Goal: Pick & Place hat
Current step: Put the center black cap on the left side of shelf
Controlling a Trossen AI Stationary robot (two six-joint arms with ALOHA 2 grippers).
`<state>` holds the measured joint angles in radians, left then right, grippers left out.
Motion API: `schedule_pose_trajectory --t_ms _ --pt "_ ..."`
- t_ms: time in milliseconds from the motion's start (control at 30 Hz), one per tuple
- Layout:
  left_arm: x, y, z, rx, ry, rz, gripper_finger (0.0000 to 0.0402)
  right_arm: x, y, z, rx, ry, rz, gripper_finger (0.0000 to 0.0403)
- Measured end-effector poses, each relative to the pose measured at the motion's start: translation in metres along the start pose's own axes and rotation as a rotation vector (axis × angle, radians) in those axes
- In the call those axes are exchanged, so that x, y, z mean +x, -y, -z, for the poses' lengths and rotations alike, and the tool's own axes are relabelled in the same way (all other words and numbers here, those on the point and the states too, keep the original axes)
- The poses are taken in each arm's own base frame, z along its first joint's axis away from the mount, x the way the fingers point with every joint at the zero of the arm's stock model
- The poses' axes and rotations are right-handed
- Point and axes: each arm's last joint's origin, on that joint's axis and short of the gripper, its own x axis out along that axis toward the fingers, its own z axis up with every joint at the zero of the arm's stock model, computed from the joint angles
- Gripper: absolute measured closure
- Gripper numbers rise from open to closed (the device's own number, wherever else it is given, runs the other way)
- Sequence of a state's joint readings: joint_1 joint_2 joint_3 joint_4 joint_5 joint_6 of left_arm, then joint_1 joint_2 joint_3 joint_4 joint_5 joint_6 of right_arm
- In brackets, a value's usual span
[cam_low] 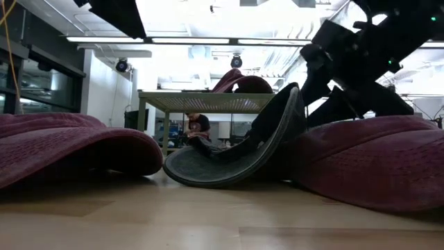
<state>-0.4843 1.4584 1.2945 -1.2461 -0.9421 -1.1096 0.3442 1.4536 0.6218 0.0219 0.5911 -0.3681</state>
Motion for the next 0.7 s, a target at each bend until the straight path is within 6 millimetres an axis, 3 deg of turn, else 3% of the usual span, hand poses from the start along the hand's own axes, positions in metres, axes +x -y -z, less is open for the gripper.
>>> schedule_pose_trajectory --t_ms 367,700 --pt "0.019 0.037 0.011 -0.017 -0.021 0.029 0.0261 0.003 0.002 -0.004 0.046 0.092 -0.14 0.0243" --pt "0.022 0.041 0.014 -0.001 -0.037 0.023 0.0261 -0.004 -0.003 -0.014 0.031 0.137 -0.166 0.0359"
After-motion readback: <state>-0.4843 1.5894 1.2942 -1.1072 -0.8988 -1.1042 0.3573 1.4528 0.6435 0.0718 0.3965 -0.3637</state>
